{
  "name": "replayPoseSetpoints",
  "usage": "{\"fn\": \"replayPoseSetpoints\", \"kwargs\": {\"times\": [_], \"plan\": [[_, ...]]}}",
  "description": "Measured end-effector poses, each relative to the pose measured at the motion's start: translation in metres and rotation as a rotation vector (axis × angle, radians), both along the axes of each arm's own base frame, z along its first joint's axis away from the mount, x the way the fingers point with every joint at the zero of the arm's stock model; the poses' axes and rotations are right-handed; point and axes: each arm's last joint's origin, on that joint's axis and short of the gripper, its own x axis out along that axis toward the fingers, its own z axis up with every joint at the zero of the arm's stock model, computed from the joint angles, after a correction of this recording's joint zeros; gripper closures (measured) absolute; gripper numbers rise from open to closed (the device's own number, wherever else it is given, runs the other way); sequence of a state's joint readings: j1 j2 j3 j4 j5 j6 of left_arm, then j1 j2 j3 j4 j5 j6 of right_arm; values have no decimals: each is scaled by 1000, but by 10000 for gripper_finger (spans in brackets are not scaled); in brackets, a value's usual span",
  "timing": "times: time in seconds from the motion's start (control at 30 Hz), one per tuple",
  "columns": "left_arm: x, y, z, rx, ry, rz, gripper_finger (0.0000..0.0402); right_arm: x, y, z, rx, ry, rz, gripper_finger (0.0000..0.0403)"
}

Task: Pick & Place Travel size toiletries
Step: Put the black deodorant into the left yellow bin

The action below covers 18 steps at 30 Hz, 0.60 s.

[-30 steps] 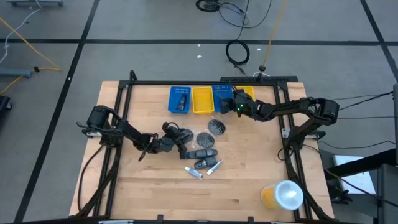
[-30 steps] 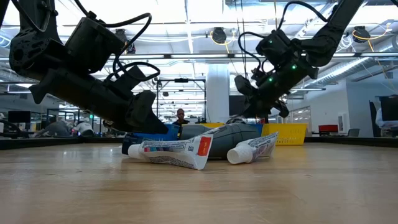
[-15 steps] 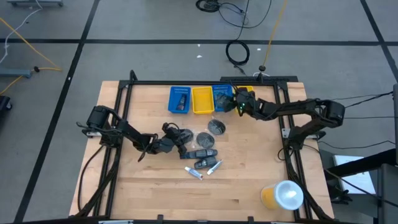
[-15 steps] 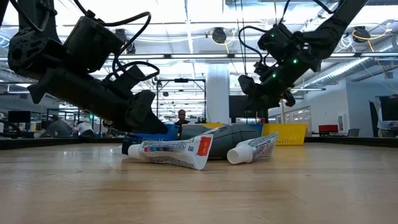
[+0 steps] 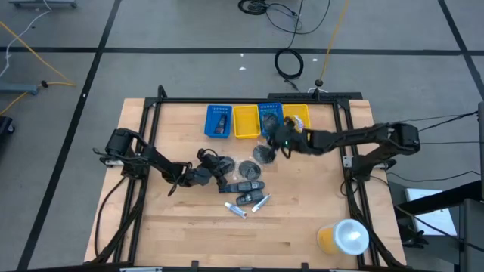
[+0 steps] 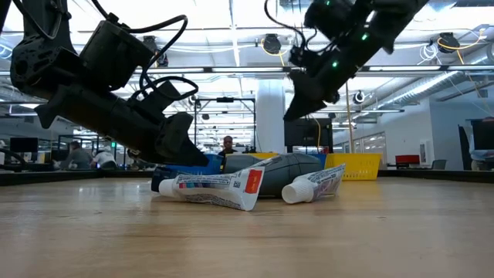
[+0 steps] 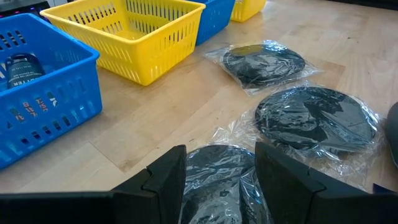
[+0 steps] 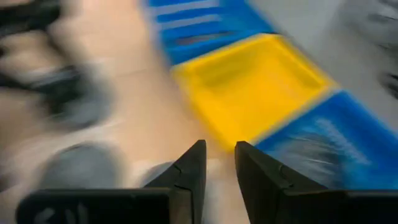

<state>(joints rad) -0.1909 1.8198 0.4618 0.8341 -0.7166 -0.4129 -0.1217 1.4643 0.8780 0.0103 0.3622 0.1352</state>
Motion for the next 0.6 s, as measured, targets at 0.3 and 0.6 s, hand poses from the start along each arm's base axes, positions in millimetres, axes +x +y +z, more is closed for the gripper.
{"fn": "replayPoseSetpoints", "kwargs": {"times": [0.3, 0.6], "plan": [[0, 0, 0, -1, 0, 0, 215, 5, 72, -5, 176, 13, 450, 286], [1, -1, 1, -11, -8, -13, 215, 9, 114, -41, 286, 138, 607, 176]]}}
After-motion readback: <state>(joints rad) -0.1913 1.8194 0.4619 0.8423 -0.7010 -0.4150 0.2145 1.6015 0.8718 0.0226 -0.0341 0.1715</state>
